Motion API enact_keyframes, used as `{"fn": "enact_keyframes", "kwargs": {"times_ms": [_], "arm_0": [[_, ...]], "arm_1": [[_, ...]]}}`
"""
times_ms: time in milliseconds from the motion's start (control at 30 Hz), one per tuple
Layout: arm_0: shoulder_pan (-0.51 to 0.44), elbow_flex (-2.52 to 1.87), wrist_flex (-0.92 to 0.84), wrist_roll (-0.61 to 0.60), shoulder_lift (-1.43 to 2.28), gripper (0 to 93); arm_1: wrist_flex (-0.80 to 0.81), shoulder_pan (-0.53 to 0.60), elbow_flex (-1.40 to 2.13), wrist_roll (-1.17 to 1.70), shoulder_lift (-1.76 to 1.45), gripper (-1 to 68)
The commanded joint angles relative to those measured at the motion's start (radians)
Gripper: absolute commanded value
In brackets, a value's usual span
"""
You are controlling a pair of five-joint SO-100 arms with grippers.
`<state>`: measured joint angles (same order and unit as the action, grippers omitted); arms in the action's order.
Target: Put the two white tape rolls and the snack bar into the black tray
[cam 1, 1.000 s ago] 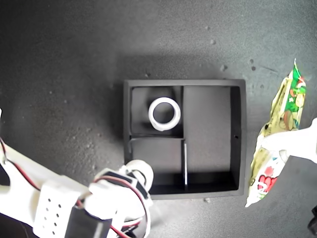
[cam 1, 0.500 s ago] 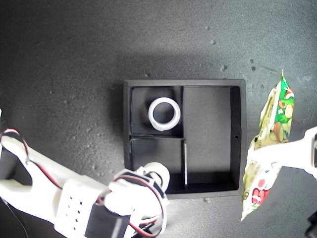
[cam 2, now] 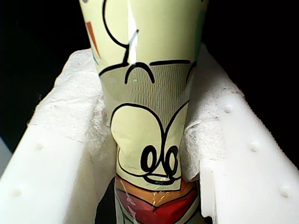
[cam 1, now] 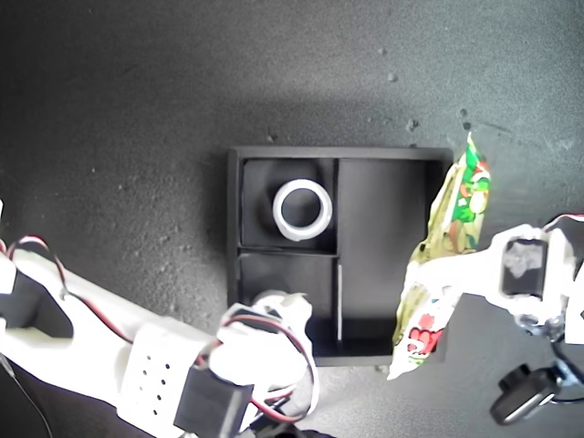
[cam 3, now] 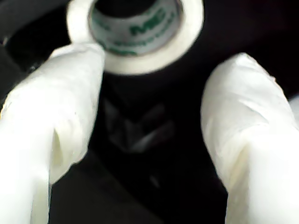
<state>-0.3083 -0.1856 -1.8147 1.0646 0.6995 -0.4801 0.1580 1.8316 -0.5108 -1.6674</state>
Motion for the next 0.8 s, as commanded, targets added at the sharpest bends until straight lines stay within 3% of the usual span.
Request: {"fn": "enact_keyframes", "kwargs": {"times_ms": [0, 100, 133, 200, 233, 300, 367, 500, 567, 667, 733, 767], "arm_0": [[0.055, -0.123, -0.018, -0.003, 0.241, 13.5], [0.107, -0.347, -0.018, 0.031, 0.497, 7.9], [0.124, -0.423, -0.018, 0.043, 0.586, 4.5], [0.161, -0.571, -0.018, 0.063, 0.753, 0.2], [0.178, -0.643, -0.017, 0.067, 0.830, 0.1], [0.202, -0.802, -0.005, 0.077, 0.968, 0.1], [0.216, -0.986, 0.051, 0.089, 1.092, 0.1], [0.229, -1.425, 0.239, 0.115, 1.327, 0.0], [0.236, -1.669, 0.362, 0.127, 1.466, 0.0], [0.247, -1.999, 0.537, 0.149, 1.697, 0.0], [0.252, -2.169, 0.612, 0.167, 1.838, 0.0], [0.252, -2.235, 0.637, 0.173, 1.896, 0.0]], "arm_1": [[0.034, 0.017, -0.084, 0.247, 0.054, -0.6], [0.066, 0.014, -0.094, 0.164, 0.109, -0.2], [0.067, 0.014, -0.094, 0.155, 0.123, 3.4], [0.067, 0.020, -0.083, 0.135, 0.127, 25.7], [0.063, 0.025, -0.078, 0.133, 0.127, 33.1], [0.034, 0.035, -0.089, 0.133, 0.127, 43.9], [0.012, 0.043, -0.100, 0.133, 0.118, 48.8], [-0.143, 0.064, -0.249, 0.124, 0.112, 48.4], [-0.267, 0.094, -0.383, 0.094, 0.112, 43.8], [-0.479, 0.120, -0.592, -0.057, 0.112, 26.2], [-0.664, 0.120, -0.721, -0.264, 0.112, 18.0], [-0.758, 0.120, -0.770, -0.356, 0.110, 18.7]]}}
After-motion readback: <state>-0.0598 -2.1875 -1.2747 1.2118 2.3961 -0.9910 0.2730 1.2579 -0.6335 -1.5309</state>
